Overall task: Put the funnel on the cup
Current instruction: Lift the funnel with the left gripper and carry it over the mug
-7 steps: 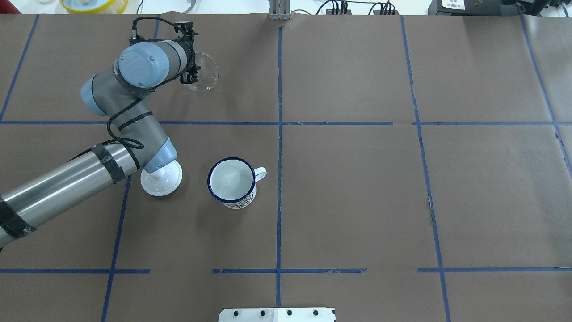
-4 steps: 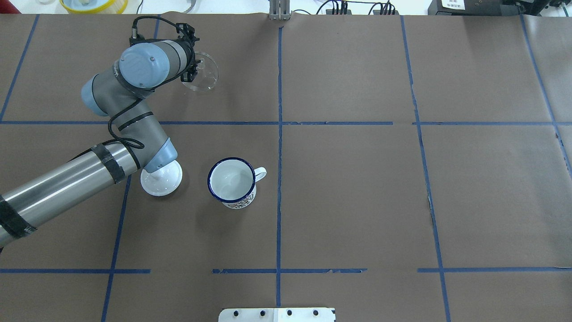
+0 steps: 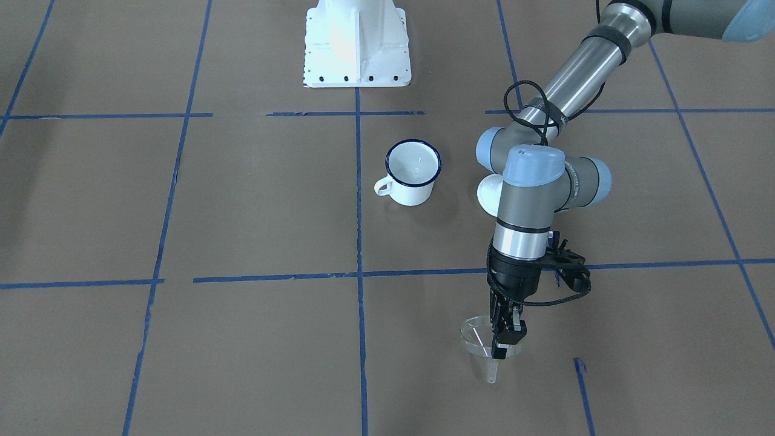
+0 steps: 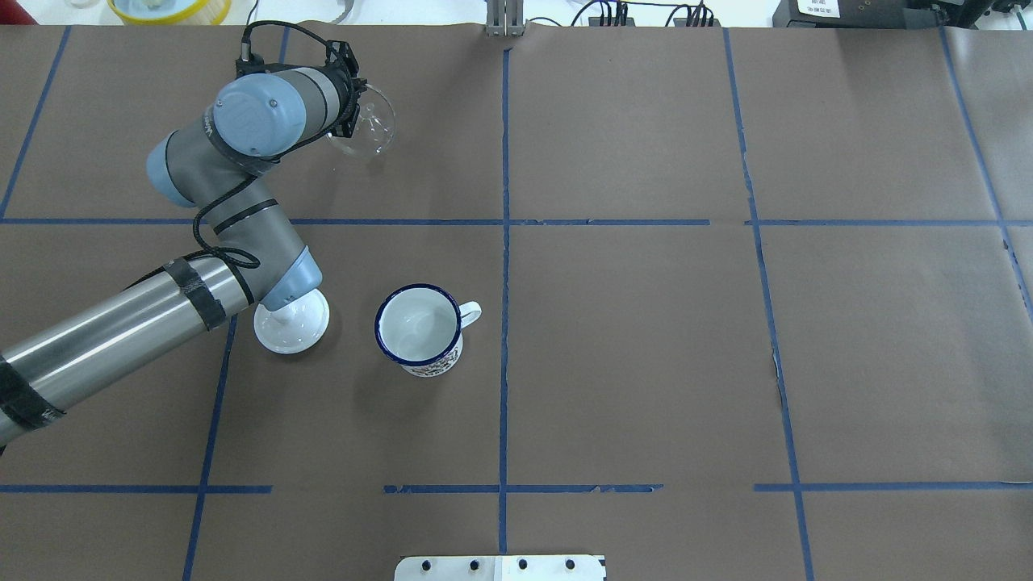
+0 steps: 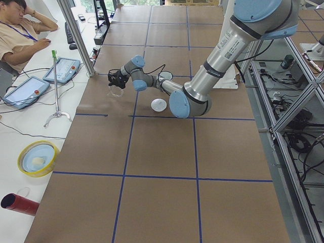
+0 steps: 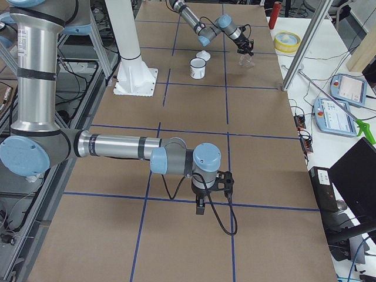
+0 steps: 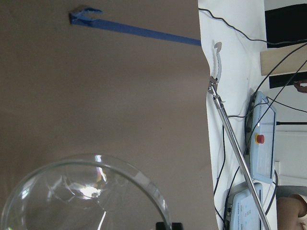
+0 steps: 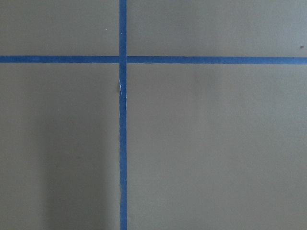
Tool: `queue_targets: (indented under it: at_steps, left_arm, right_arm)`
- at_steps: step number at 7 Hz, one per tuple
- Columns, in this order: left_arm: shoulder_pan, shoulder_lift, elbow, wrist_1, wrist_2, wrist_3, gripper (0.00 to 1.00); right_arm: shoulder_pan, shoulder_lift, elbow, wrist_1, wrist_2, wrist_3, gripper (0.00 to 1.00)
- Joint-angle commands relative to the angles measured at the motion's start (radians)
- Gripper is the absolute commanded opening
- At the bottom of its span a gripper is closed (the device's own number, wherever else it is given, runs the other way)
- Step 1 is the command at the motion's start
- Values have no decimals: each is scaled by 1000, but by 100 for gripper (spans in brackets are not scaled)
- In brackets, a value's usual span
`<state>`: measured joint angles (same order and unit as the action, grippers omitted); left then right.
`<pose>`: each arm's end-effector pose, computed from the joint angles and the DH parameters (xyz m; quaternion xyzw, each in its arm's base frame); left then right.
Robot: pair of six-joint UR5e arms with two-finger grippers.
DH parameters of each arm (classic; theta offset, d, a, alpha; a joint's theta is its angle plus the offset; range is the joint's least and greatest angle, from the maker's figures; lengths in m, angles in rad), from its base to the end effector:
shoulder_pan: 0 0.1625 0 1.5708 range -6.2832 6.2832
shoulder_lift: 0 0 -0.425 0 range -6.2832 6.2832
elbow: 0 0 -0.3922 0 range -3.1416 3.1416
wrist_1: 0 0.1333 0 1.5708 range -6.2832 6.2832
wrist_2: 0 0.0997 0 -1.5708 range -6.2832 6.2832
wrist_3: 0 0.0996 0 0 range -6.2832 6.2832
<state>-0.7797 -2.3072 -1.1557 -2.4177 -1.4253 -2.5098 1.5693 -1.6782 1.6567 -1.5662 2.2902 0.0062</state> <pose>0.4560 -0.6586 0.3004 0.0167 0.5531 -0.6563 0.5129 0.0670 -0.4451 0.6701 -0.0093 -0.3519 0.0052 0.9360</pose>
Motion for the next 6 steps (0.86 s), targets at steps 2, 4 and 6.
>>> queue_targets:
  at_steps: [2, 4, 6]
  left_arm:
    - [-32, 9, -256, 136, -164, 69, 0]
    - [-29, 6, -581, 578, -309, 300, 0]
    - [-20, -4, -724, 895, -449, 533, 0]
  right_arm:
    - [0, 0, 0, 0, 0, 0, 100]
    - [0, 0, 0, 0, 0, 0, 100]
    - [0, 0, 0, 0, 0, 0, 100]
